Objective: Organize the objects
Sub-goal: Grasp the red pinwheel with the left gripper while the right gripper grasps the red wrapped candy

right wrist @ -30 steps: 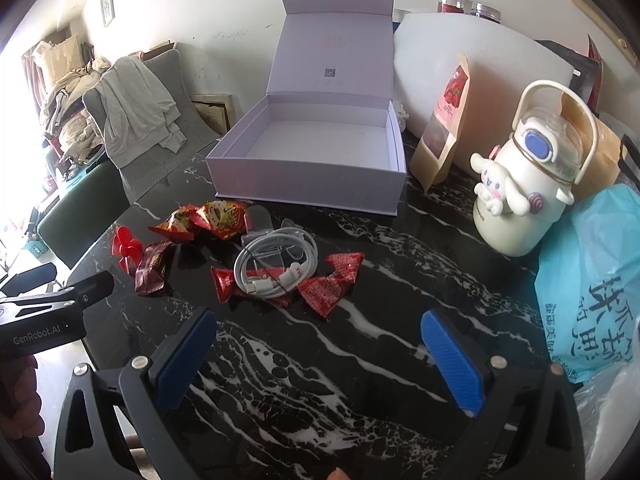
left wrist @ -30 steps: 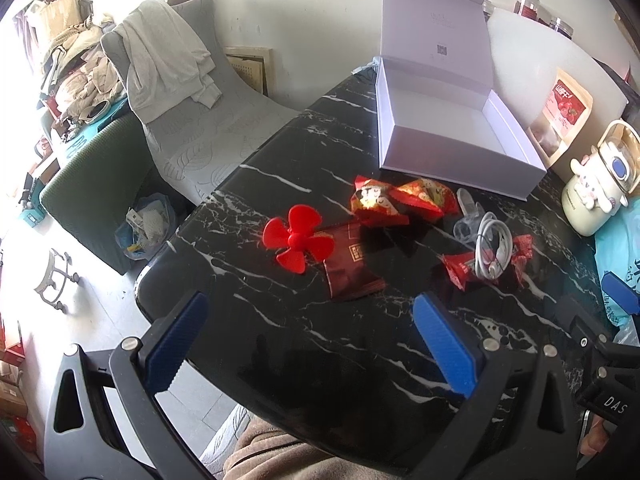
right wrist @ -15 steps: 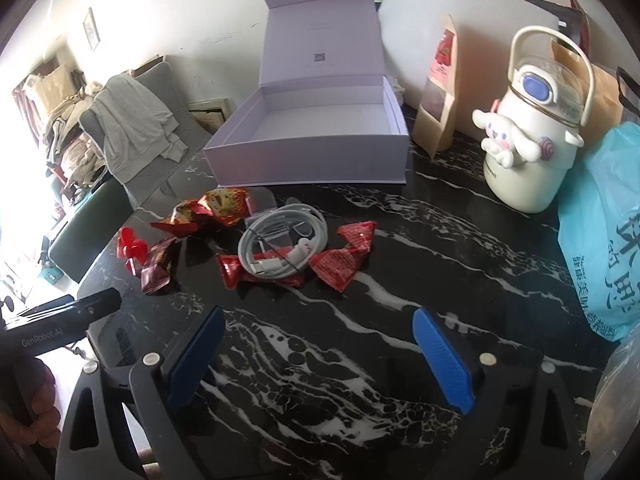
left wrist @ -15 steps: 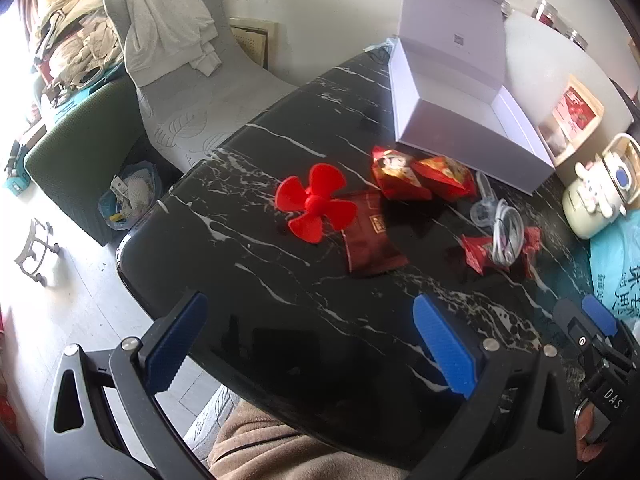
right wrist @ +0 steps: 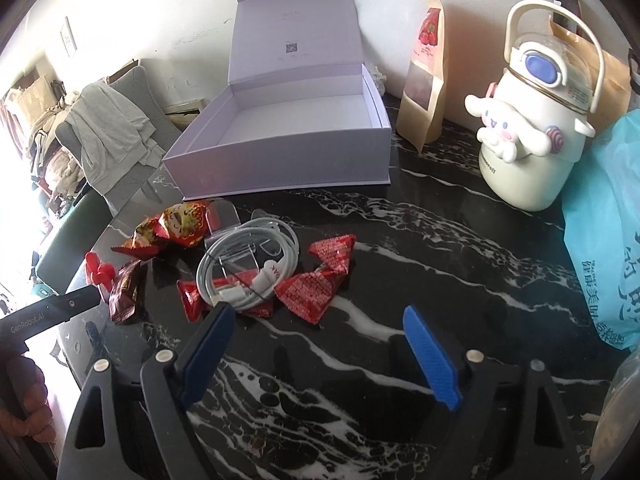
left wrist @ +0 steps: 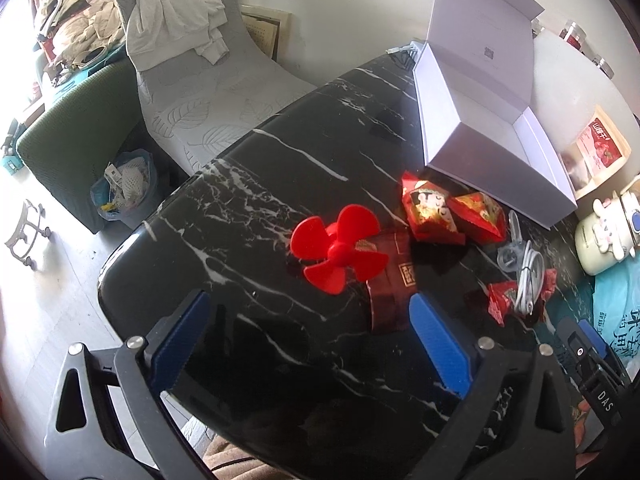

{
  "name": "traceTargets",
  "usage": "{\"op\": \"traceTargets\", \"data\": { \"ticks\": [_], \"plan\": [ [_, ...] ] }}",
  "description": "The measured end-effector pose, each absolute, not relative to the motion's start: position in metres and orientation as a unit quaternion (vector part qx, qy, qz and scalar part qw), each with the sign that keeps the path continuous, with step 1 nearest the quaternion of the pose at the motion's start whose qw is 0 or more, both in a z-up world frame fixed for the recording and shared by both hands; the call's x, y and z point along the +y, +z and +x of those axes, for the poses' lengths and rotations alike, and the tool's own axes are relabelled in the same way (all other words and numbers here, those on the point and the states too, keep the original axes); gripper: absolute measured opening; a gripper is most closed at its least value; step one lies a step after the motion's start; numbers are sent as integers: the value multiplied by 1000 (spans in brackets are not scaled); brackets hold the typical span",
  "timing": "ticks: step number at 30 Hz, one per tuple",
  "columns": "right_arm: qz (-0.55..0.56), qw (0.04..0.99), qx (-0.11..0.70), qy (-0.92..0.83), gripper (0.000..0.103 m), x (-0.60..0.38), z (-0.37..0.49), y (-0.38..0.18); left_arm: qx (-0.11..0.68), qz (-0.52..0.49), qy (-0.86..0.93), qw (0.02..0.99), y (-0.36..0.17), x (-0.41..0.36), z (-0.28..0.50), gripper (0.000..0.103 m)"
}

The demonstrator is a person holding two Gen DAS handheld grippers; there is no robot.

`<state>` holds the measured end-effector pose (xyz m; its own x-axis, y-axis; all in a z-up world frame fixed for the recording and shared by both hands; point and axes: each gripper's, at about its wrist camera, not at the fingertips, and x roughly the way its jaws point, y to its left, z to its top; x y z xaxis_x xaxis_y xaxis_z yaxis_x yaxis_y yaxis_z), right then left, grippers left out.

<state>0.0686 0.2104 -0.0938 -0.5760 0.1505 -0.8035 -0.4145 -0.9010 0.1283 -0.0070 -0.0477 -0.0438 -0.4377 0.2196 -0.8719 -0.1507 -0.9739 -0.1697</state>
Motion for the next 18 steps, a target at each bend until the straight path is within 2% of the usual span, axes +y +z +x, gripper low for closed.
{"op": "traceTargets", "data": {
  "ticks": [3, 8, 12, 18],
  "plan": [
    [-434, 160, 163, 871, 74, 215, 62, -96, -33, -520, 847, 110, -46, -46, -13, 93],
    [-438, 166, 166, 868, 66, 221, 53, -101, -41, -527, 842, 111, -51, -44, -23, 86],
    [-448, 165, 165, 863, 60, 224, 43, -105, -43, -531, 839, 109, -55, -42, -30, 75],
    [-446, 168, 172, 862, 49, 226, 36, -106, -35, -527, 841, 113, -55, -37, -37, 73]
  ]
}}
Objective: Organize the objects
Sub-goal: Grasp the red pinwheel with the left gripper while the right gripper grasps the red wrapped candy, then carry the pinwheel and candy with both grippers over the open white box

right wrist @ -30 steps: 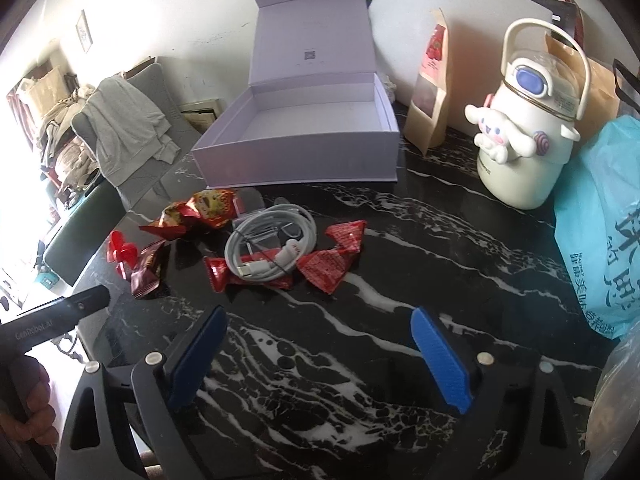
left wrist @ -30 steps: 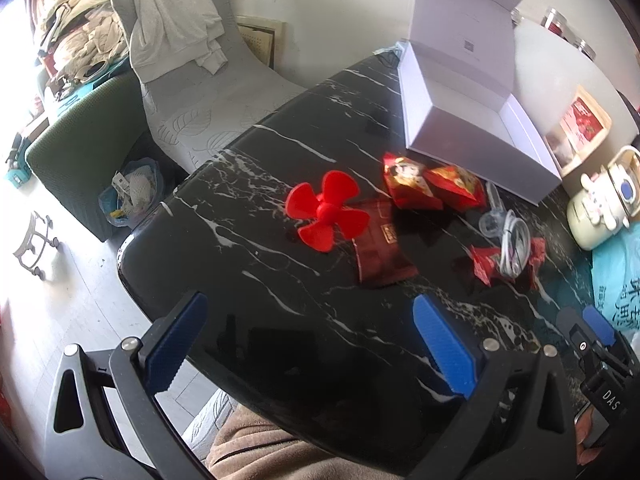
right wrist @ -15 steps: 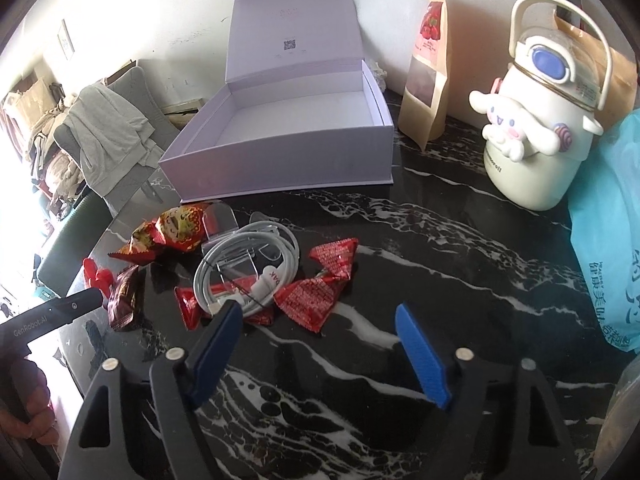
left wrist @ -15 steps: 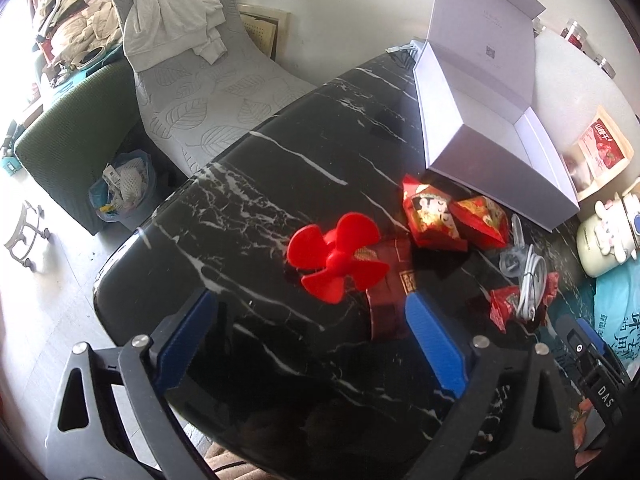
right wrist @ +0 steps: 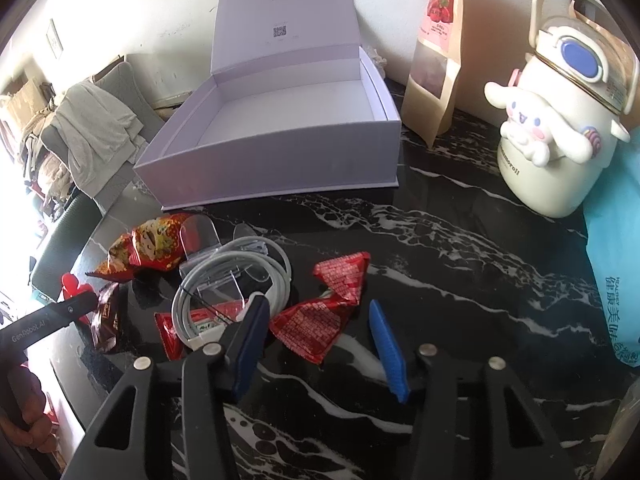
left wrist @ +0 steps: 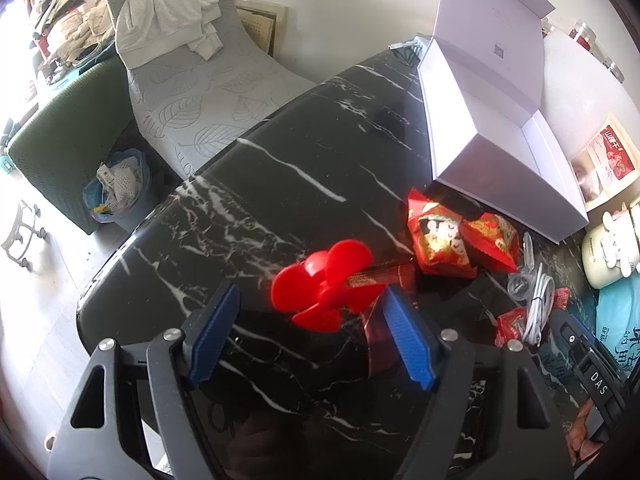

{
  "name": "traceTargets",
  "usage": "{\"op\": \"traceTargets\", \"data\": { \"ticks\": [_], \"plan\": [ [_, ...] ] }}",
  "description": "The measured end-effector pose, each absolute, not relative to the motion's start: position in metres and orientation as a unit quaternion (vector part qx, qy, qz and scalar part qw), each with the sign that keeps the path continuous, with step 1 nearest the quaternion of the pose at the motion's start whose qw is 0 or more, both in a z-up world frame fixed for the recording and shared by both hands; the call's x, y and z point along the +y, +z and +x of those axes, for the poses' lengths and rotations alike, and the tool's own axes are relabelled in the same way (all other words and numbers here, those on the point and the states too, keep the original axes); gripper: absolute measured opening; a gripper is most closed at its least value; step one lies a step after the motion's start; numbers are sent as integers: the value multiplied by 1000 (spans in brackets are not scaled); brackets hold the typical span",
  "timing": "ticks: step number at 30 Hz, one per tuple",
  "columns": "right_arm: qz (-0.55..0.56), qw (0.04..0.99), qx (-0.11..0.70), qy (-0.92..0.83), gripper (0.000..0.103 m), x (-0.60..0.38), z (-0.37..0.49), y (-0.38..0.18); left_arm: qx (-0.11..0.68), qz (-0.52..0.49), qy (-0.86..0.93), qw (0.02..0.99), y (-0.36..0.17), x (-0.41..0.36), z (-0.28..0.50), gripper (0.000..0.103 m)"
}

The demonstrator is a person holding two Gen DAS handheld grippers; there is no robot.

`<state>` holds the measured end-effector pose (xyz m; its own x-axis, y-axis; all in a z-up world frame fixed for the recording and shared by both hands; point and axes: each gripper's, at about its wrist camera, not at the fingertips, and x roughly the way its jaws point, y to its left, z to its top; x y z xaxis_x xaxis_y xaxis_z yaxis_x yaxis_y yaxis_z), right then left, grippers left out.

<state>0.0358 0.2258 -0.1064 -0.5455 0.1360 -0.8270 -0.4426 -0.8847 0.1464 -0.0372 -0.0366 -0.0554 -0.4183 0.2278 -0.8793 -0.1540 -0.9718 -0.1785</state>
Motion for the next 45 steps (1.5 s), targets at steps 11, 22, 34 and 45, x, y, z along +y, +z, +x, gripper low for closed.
{"op": "traceTargets", "data": {
  "ticks": [11, 22, 34, 45],
  "plan": [
    [-439, 186, 154, 865, 48, 228, 32, -108, -11, -518, 849, 104, -57, -30, -42, 72],
    [-444, 209, 128, 862, 49, 229, 32, -120, 27, -506, 858, 84, -59, -30, -42, 62],
    [-433, 200, 117, 871, 23, 227, 32, -118, 38, -502, 859, 95, -57, -27, -46, 42],
    [-410, 182, 146, 882, 23, 230, 50, -109, 15, -505, 854, 126, -51, -29, -30, 39]
  ]
}}
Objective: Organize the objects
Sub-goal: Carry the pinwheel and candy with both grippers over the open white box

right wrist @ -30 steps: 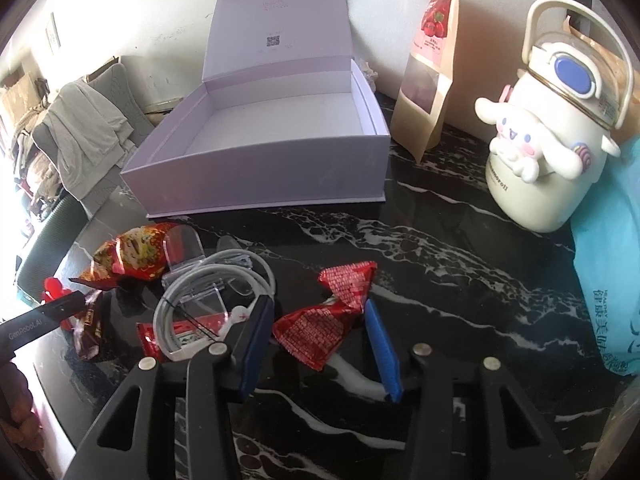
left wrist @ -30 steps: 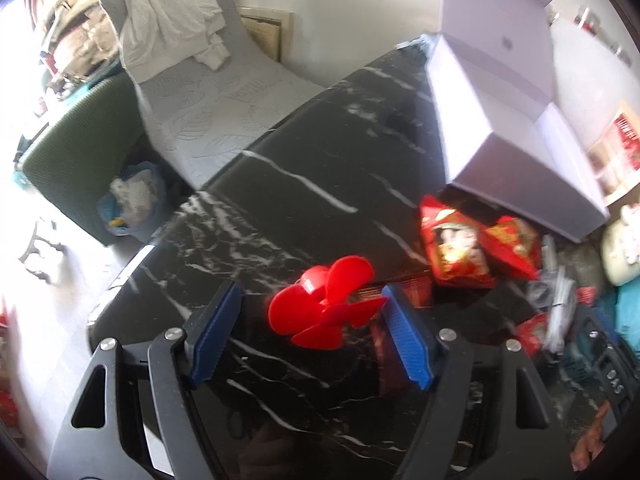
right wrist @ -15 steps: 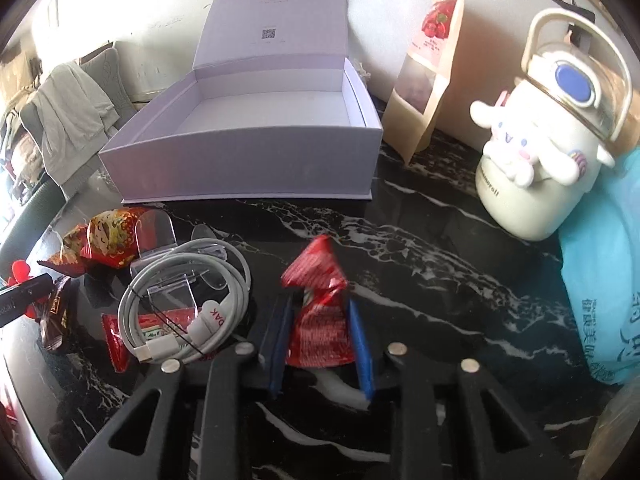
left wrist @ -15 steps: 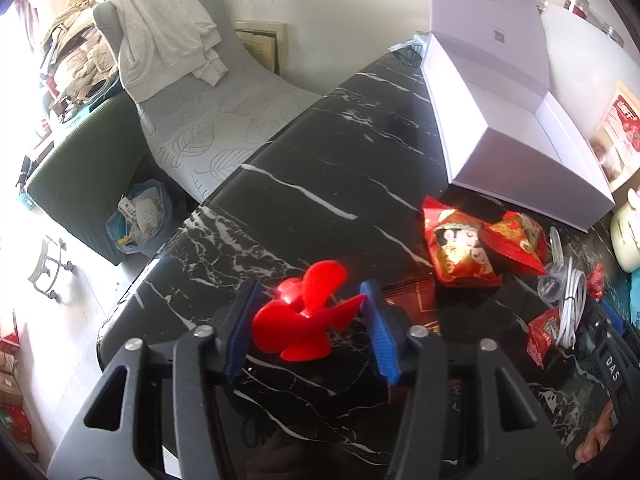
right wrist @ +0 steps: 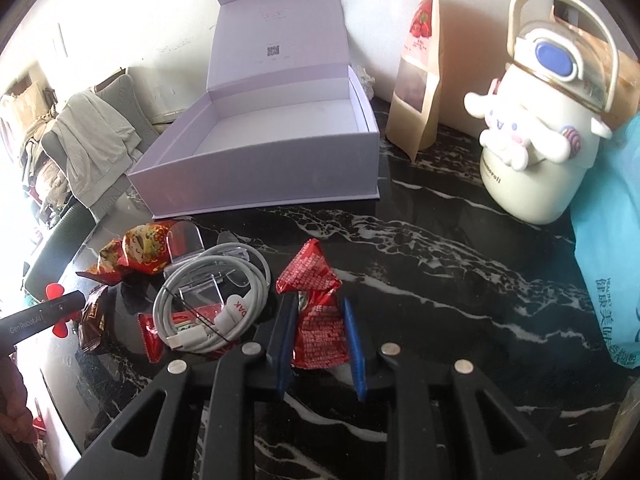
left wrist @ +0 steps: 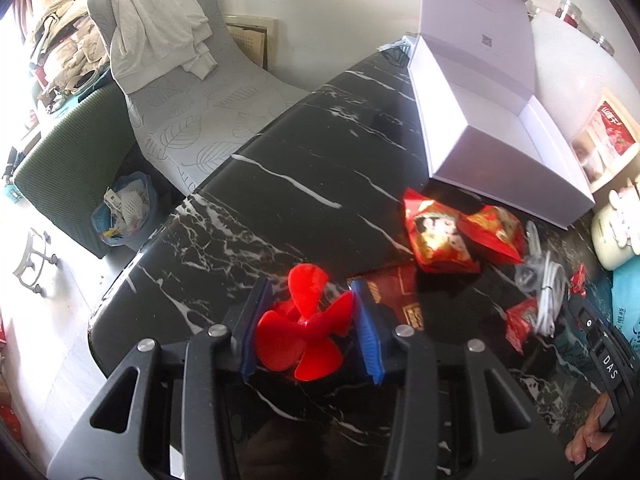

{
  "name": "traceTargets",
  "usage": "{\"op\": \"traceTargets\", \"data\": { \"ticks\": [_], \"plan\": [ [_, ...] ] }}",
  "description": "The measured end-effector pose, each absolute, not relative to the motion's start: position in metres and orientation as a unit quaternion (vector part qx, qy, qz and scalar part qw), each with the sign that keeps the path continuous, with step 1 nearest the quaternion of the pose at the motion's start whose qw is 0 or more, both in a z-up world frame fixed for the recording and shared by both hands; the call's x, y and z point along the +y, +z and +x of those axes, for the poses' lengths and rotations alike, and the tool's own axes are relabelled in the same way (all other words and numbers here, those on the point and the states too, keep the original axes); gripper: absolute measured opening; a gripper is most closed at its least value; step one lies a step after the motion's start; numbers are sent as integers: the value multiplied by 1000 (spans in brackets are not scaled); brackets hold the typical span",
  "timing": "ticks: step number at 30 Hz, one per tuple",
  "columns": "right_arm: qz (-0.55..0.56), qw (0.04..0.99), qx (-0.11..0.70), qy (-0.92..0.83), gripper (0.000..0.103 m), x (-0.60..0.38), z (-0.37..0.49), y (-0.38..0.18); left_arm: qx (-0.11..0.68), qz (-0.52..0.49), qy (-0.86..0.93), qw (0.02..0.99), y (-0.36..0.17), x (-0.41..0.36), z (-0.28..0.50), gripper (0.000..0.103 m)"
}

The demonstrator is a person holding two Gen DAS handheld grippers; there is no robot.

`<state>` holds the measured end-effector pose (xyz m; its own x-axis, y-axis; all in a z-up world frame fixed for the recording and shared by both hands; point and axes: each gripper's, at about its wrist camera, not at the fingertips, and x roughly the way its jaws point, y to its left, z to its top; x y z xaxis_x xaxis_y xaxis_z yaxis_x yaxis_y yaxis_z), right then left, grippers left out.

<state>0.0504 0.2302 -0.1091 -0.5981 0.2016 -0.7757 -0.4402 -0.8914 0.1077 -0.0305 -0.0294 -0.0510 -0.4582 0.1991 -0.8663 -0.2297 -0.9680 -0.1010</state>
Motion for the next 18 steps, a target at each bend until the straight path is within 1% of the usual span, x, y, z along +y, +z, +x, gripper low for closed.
{"op": "traceTargets", "data": {
  "ticks": [18],
  "plan": [
    [-385, 141, 104, 906, 23, 205, 73, -76, 28, -462, 871, 165, -11, -19, 0, 39]
  ]
}}
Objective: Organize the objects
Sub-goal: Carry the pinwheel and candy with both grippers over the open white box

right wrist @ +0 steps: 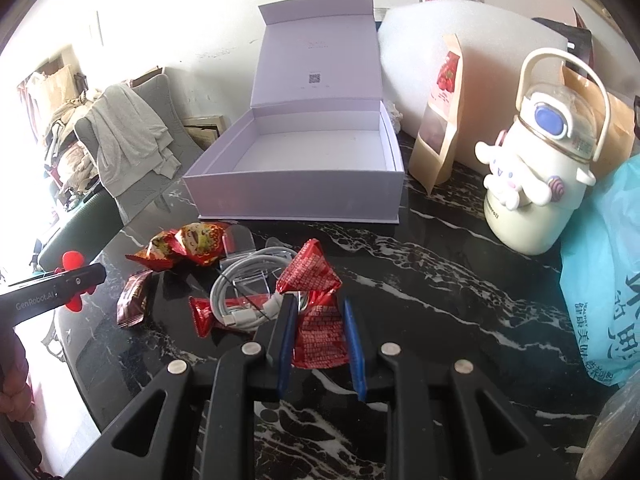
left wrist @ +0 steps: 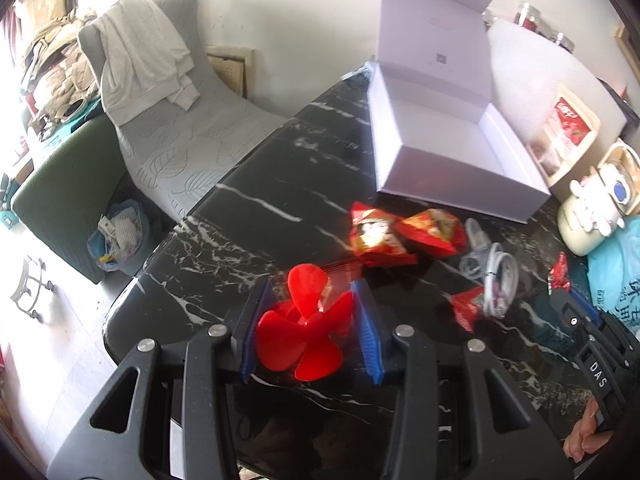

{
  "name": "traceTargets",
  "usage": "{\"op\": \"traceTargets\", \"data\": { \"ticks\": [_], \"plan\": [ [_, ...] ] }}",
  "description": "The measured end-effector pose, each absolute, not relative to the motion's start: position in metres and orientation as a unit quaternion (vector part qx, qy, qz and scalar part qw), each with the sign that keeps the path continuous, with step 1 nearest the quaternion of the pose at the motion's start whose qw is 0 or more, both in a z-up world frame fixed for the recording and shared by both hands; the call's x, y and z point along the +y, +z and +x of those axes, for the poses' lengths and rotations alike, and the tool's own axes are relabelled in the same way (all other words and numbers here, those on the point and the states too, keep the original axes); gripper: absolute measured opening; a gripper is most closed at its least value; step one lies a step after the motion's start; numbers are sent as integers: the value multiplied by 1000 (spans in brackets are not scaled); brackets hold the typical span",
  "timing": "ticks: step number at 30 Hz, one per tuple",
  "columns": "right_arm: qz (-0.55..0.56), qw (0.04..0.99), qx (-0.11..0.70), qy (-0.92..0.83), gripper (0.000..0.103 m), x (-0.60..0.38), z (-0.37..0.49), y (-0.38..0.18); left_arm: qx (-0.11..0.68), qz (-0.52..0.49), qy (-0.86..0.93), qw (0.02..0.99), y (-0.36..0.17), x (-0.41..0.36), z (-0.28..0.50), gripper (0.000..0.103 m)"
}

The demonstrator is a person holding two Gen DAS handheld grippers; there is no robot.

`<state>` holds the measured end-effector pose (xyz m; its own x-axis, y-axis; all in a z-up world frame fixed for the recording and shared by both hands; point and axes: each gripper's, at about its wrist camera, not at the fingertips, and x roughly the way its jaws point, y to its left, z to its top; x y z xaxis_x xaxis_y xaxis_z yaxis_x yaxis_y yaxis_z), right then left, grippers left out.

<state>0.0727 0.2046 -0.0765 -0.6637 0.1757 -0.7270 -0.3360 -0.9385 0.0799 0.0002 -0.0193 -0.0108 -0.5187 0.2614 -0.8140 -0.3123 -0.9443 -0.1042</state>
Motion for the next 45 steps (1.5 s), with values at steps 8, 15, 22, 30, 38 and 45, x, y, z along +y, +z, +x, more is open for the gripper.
{"op": "traceTargets", "data": {
  "ticks": [8, 15, 22, 30, 38, 45],
  "plan": [
    [-363, 115, 94, 920, 23, 201, 77, -51, 44, -436, 880, 184, 10, 1, 11, 39],
    [-351, 96, 72, 929, 23, 200, 74, -29, 57, -420, 880, 215, 27, 25, 13, 39],
    [-333, 94, 45, 937, 23, 199, 62, -6, 67, -399, 881, 245, 45, 49, 1, 40],
    [-317, 98, 30, 943, 23, 210, 37, 15, 70, -374, 889, 254, 67, 69, -25, 40],
    [-312, 98, 24, 945, 23, 226, 6, 26, 67, -377, 886, 262, 75, 84, -60, 39],
    [-309, 99, 19, 946, 23, 244, -28, 33, 78, -378, 882, 272, 82, 105, -95, 40]
  ]
}}
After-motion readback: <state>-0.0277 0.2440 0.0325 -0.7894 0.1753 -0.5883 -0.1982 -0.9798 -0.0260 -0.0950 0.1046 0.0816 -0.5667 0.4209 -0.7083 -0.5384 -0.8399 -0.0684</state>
